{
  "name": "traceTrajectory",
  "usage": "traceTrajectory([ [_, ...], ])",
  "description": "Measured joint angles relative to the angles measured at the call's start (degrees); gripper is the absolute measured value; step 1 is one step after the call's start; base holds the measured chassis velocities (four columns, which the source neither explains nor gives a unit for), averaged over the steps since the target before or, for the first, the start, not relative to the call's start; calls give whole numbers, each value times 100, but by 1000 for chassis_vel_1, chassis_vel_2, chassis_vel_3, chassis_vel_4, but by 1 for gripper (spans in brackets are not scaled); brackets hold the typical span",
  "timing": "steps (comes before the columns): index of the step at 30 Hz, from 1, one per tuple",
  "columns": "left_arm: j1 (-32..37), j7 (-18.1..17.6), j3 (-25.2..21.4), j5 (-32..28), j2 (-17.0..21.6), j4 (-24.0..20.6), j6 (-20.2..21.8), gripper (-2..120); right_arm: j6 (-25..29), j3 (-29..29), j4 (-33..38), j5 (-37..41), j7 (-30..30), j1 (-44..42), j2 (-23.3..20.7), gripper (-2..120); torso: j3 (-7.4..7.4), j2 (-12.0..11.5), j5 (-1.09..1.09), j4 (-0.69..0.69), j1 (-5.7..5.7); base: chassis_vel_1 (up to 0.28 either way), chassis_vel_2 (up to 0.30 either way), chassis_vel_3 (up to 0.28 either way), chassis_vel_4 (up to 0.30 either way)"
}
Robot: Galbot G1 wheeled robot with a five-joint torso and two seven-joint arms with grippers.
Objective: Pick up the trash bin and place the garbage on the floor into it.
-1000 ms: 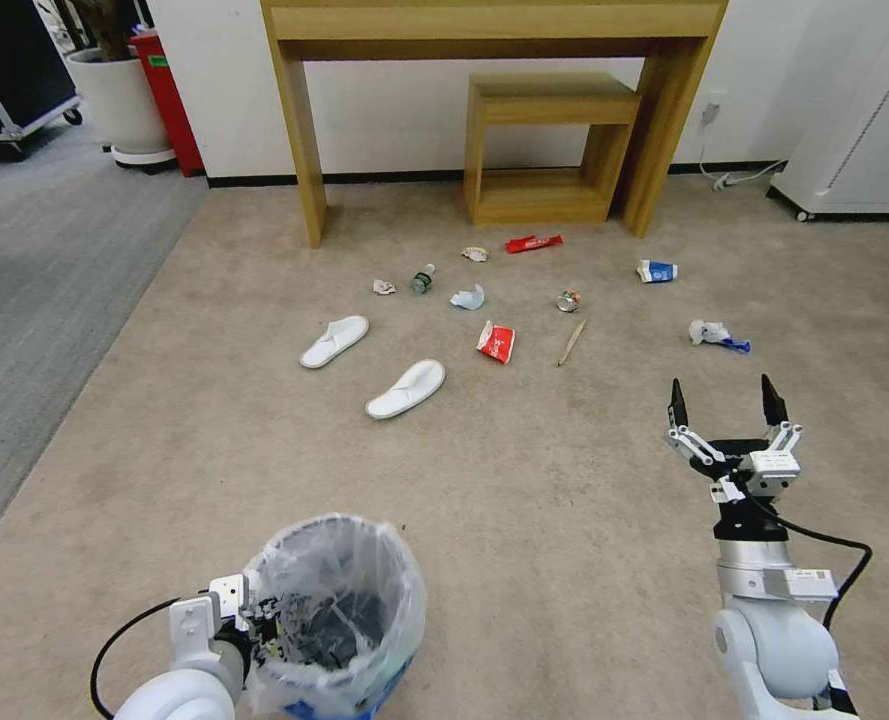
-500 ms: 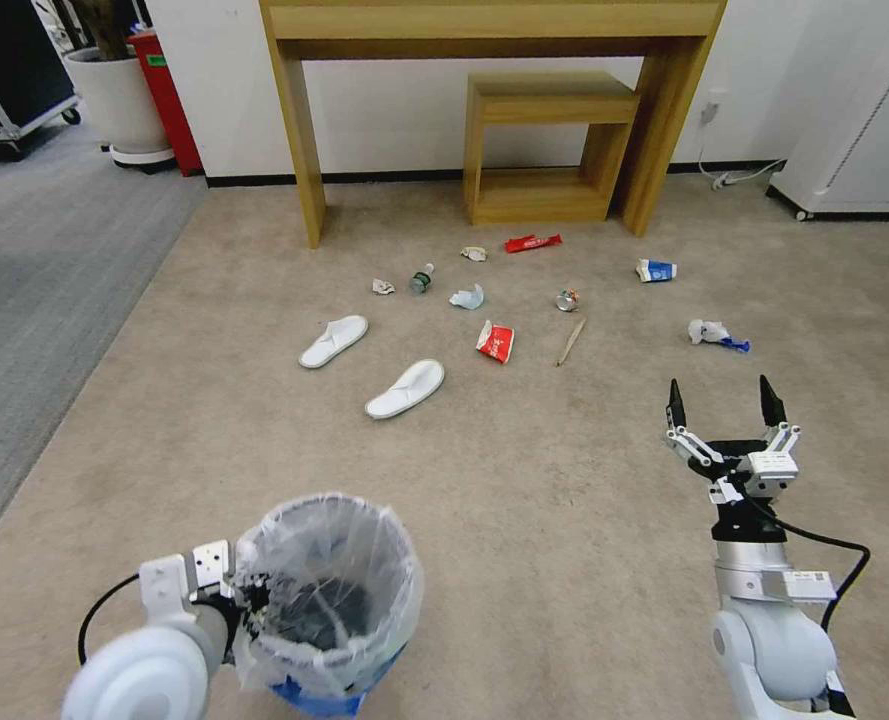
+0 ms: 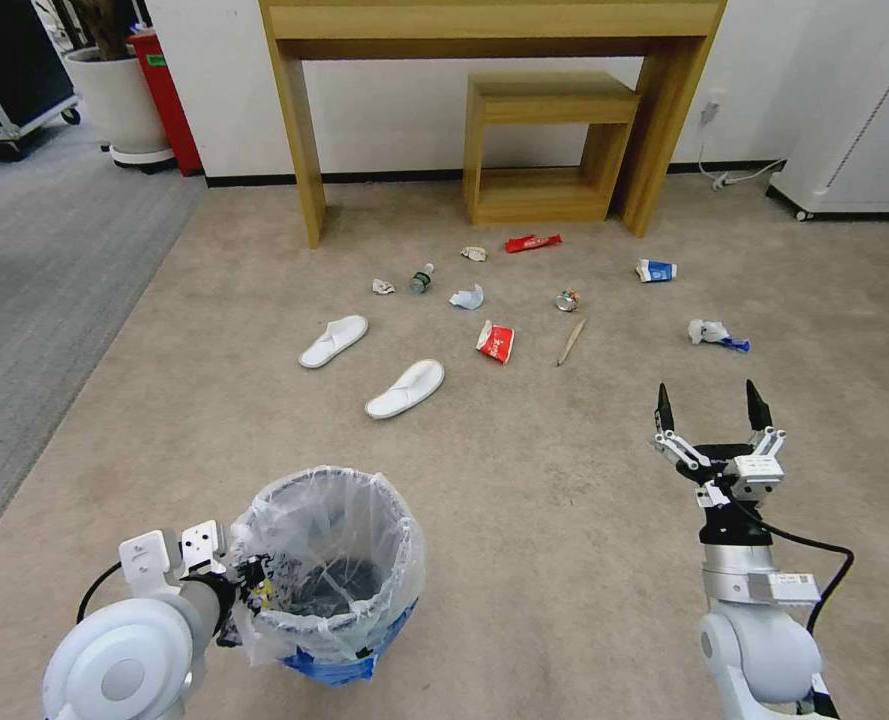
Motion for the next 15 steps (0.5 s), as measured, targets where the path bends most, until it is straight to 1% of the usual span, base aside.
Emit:
traceTrajectory([
  [2,-12,32,-137,25,-56,-27,-13,0,-78,-12,37,-79,132,-10,22,100,0,0,0,0,0,0,0,0,0],
  [4,-13,55,-177,71,-83,-44,-32,0,-129,-19,63,-113,171,-13,38,100,0,0,1,0,0,0,0,0,0],
  [5,-14,109,-206,126,-109,-52,-43,0,-166,-19,84,-145,196,-13,57,100,0,0,0,0,0,0,0,0,0],
  [6,-6,248,-239,229,-143,-58,-44,0,-189,-19,95,-181,213,-13,84,100,0,0,0,0,0,0,0,0,0],
  [7,-6,248,-239,229,-143,-58,-44,0,-189,-19,95,-181,213,-13,84,100,0,0,0,0,0,0,0,0,0],
  [8,18,439,-264,422,-180,-60,-38,0,-198,-19,95,-215,226,-23,120,100,0,0,0,0,0,0,0,0,0],
  [15,20,639,-296,627,-218,-60,-36,0,-89,-43,-21,-333,218,-107,224,100,0,0,0,0,0,0,0,0,0],
])
